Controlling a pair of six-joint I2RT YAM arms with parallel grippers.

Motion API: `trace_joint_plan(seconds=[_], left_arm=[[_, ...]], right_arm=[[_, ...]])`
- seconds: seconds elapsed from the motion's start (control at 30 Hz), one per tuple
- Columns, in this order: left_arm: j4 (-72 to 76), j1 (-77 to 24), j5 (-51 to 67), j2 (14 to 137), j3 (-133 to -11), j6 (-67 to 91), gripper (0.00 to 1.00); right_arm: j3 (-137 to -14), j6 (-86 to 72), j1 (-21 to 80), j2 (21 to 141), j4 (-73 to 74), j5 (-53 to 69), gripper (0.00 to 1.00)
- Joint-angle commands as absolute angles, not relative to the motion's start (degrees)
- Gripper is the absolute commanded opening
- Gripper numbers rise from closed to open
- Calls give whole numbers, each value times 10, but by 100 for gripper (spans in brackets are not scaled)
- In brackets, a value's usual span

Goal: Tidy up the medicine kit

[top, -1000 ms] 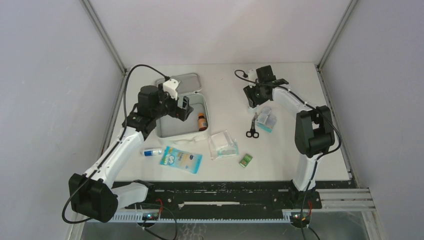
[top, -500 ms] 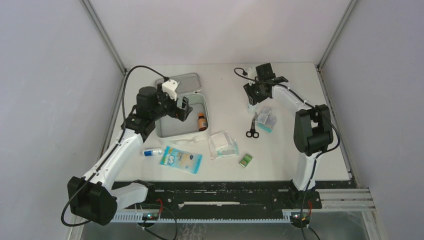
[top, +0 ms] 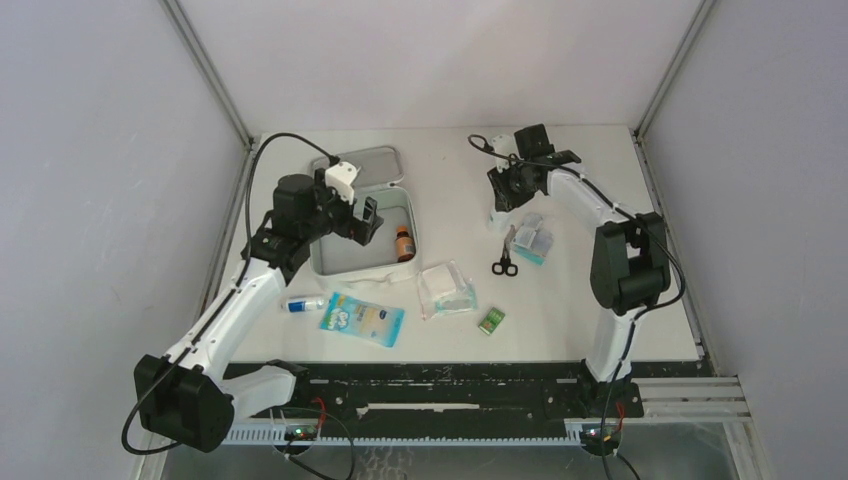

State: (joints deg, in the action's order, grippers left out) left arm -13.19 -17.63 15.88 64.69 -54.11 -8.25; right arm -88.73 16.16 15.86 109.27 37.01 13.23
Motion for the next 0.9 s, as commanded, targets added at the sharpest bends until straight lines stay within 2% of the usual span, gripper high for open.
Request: trace_joint_plan(seconds=[0.0, 0.27, 0.6, 0.87], left_arm=[[-128, -174, 179, 625, -553, -126, 100], [-172, -184, 433, 618, -556, -229, 100], [-232, -256, 554, 655, -624, -273, 98], [-228, -325, 568, 699, -662, -223, 87]], right_arm=[[-896, 199, 170, 993, 376, 251, 6], [-892, 267, 208, 898, 443, 423, 0], [-882, 297, 288, 815, 467, 535, 0], [-882, 312, 331, 797, 478, 549, 0]])
